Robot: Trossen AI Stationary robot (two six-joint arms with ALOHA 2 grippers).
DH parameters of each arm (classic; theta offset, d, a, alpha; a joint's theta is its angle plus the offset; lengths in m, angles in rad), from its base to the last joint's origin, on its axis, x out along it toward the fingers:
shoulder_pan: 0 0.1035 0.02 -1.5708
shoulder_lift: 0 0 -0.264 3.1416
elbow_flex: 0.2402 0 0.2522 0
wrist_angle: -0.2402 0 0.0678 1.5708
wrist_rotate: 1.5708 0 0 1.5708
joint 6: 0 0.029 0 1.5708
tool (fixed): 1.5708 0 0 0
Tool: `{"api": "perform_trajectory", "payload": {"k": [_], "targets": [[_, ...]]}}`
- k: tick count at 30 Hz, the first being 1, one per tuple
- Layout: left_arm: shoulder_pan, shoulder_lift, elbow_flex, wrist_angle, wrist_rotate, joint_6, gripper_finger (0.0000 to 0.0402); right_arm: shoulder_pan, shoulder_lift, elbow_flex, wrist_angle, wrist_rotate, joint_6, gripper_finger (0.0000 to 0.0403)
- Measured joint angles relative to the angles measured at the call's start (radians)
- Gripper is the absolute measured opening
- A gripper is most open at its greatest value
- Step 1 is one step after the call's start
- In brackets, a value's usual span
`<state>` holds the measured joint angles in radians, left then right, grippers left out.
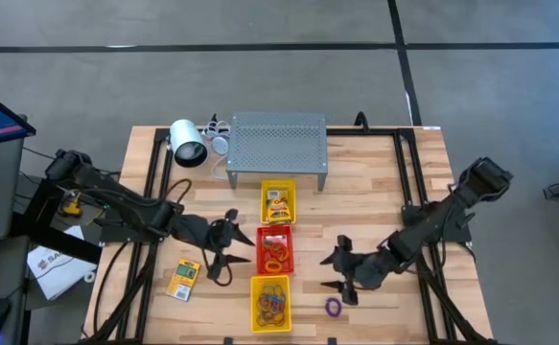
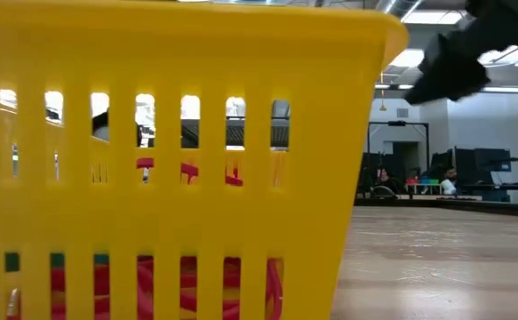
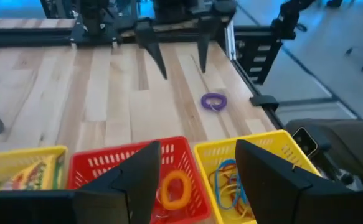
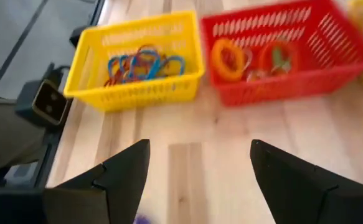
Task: Pick & Place Office Desk Supplies
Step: Put the purple spring rubber band into the red bin
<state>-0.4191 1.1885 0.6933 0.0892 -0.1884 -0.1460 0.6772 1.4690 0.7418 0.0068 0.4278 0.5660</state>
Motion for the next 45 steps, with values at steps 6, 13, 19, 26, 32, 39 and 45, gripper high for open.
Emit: {"api": "perform_trajectory", "payload": {"k": [6,13,19,26,32,39,45], "targets": [[0.0,0.012,-0.117,0.227,-0.001,-0.068,0.0195,0.062,0.099,0.002,-0.009,0.015,0.111,0.0273],[-0.037,0.013,-0.185,0.414,-0.004,-0.151,0.0186,0.145,0.219,0.0,-0.04,0.018,0.252,0.0273],[-0.086,0.013,-0.185,0.515,-0.003,-0.15,0.0181,0.189,0.255,0.0,-0.033,0.033,0.299,0.0273],[-0.115,0.013,-0.185,0.534,-0.047,-0.151,0.0178,0.227,0.254,0.0,-0.02,0.1,0.315,0.0273],[-0.12,0.013,-0.185,0.534,-0.052,-0.174,0.0178,0.226,0.254,0.0,-0.014,0.124,0.317,0.0273],[-0.12,0.013,-0.185,0.53,-0.057,-0.174,0.0178,0.226,0.304,0.003,0.042,0.15,0.309,0.0273],[-0.12,0.013,-0.185,0.519,-0.056,-0.177,0.0178,0.226,0.39,0.068,0.023,0.164,0.306,0.0273]]}}
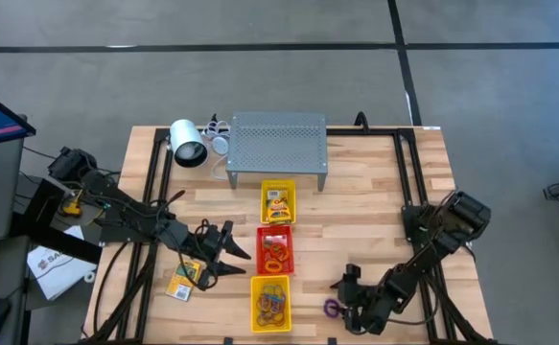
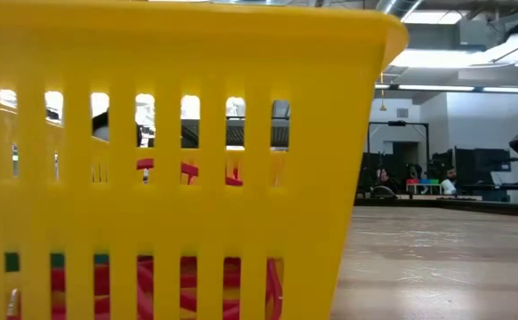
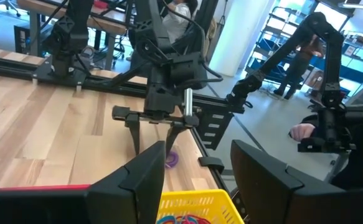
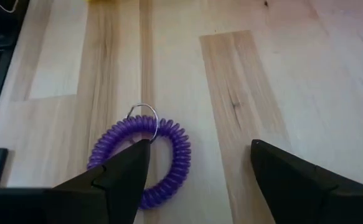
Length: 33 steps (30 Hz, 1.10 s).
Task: Pick & Place Office Desk Supplies
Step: Put the purple spring rubber band into the red bin
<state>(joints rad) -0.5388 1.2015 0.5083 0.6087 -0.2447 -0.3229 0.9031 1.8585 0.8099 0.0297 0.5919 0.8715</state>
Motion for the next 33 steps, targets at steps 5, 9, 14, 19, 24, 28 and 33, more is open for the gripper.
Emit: {"api": "perform_trajectory", "payload": {"k": [5,9,14,19,24,28,33], "targets": [[0.0,0.0,0.0,-0.002,0.001,0.0,0.0178,0.0,0.012,0.022,-0.026,-0.006,-0.003,0.0273],[0.001,0.0,0.0,-0.003,0.001,0.0,0.0178,-0.001,0.011,0.024,-0.041,-0.024,-0.011,0.0272],[0.001,0.0,0.0,-0.003,0.002,-0.003,0.0178,-0.002,0.011,0.025,-0.059,-0.031,-0.011,0.0246],[0.001,0.0,0.0,-0.003,0.005,-0.003,0.0178,-0.001,0.012,0.024,-0.072,-0.034,-0.011,0.0189],[0.001,0.0,0.0,-0.003,0.005,-0.004,0.0178,-0.001,0.012,0.023,-0.074,-0.042,-0.015,0.0117],[0.001,0.0,0.0,-0.003,0.004,-0.004,0.0178,-0.001,0.013,0.023,-0.072,-0.048,-0.014,0.006],[0.001,0.0,0.0,-0.003,0.004,-0.004,0.0178,-0.001,0.011,0.023,-0.073,-0.051,-0.014,0.0011]]}}
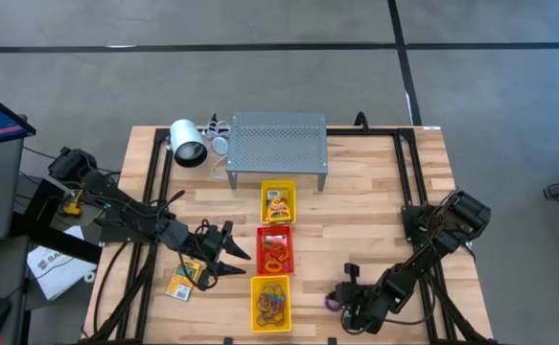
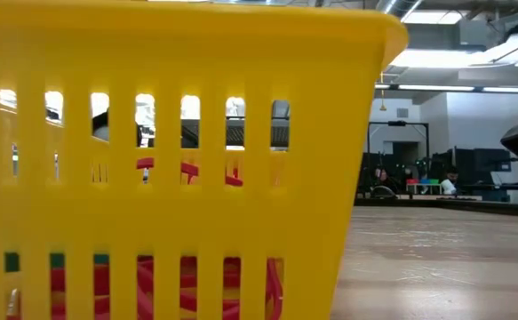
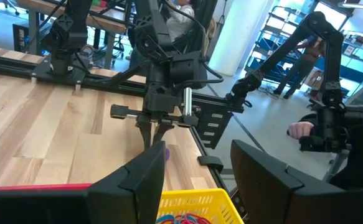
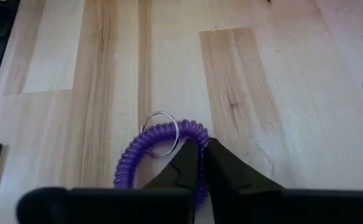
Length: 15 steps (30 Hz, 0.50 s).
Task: Pick & Place Office Desk Supplies
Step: Put the purple spring rubber band into the red bin
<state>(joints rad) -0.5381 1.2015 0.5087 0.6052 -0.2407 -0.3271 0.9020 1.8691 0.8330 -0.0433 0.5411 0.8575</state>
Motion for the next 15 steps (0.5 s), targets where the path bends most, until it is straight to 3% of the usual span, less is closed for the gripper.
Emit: {"api": "perform_trajectory", "payload": {"k": [5,15], "targets": [[0.0,0.0,0.0,0.0,-0.002,0.0,0.0178,-0.016,-0.037,-0.003,-0.022,-0.022,-0.011,0.0022],[0.0,0.0,0.001,-0.06,-0.004,0.002,0.0178,-0.055,-0.205,-0.006,-0.198,-0.002,-0.076,0.0007]]}}
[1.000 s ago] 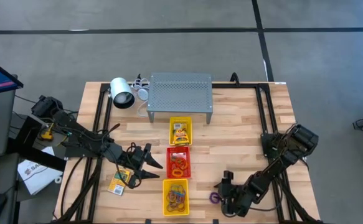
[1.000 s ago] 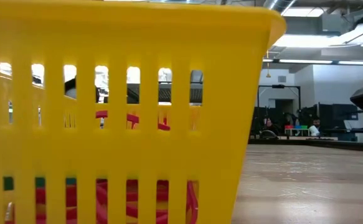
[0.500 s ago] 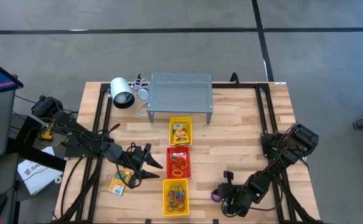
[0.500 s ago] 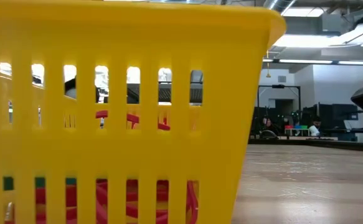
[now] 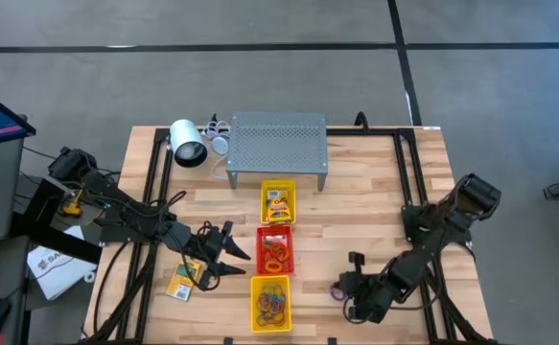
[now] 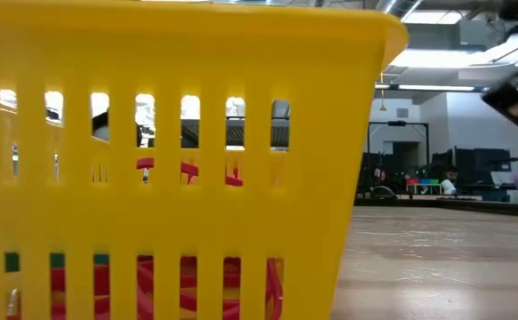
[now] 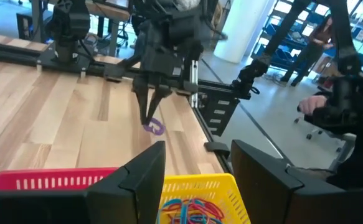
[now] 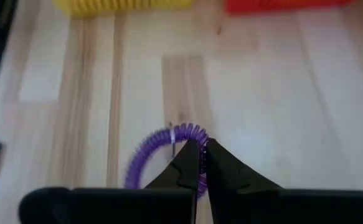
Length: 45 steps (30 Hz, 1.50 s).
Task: Pick & Place Office Desk Supplies
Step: Put the purple spring rubber band into the red bin
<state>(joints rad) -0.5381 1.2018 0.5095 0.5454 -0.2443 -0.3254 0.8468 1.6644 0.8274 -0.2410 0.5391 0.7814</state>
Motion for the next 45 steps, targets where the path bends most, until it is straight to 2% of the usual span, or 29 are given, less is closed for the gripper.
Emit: {"api": "perform_trajectory", "payload": {"k": [14,20,28,35,40,45], "targets": [[0.001,0.0,0.0,-0.008,0.001,0.104,0.0178,-0.127,-0.134,0.002,0.015,0.017,-0.202,0.0006],[0.001,-0.001,0.0,-0.008,0.004,0.167,0.0178,-0.211,-0.139,0.016,0.176,0.008,-0.405,0.0006],[0.003,-0.031,0.0,-0.078,0.002,0.183,0.0178,-0.325,-0.137,0.095,0.179,-0.023,-0.6,0.0006],[0.003,-0.138,-0.001,-0.236,-0.07,0.217,0.0178,-0.434,-0.105,0.097,0.266,-0.125,-0.681,0.0006],[0.004,-0.258,-0.075,-0.226,-0.071,0.24,0.0178,-0.512,0.0,0.111,0.327,-0.231,-0.714,0.0006],[0.01,-0.391,-0.195,-0.171,-0.081,0.177,0.0178,-0.551,0.102,0.201,0.334,-0.306,-0.748,0.0006]]}}
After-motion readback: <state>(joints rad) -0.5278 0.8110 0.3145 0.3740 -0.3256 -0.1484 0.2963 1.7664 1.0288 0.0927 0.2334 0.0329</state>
